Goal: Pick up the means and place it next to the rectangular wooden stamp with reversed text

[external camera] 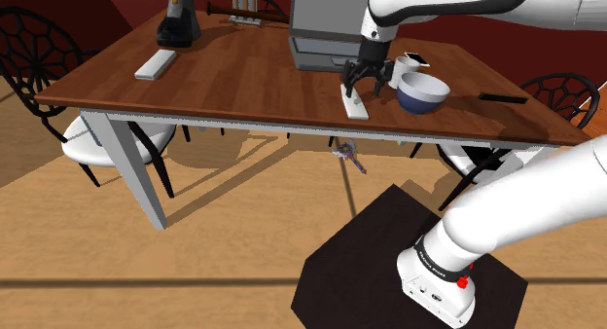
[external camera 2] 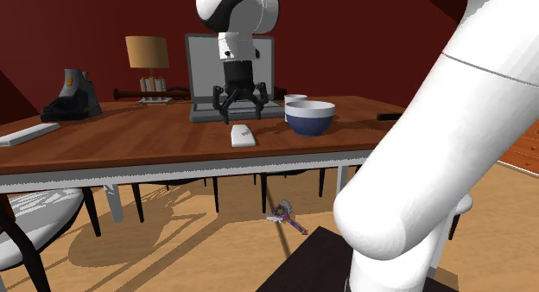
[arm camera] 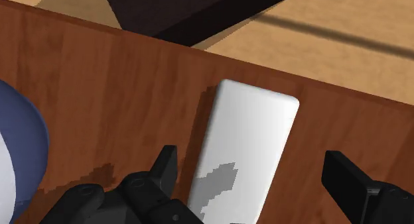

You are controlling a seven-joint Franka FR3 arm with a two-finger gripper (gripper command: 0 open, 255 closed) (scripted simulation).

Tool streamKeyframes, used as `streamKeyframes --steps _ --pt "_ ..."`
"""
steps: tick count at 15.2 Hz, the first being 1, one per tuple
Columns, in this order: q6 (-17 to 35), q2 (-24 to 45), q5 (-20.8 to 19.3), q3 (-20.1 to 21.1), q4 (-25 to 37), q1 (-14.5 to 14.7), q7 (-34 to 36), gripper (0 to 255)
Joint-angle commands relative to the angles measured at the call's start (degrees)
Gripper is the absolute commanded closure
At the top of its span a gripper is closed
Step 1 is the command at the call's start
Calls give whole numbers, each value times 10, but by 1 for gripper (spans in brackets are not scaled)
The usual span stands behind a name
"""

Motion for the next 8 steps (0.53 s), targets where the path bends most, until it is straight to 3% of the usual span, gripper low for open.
streamKeyframes --steps 1,5,8 --pt "25 37 4 -4 22 -12 35 0" --pt "56 93 11 -15 63 -29 87 0" --pt "79 96 11 -15 43 -29 87 0"
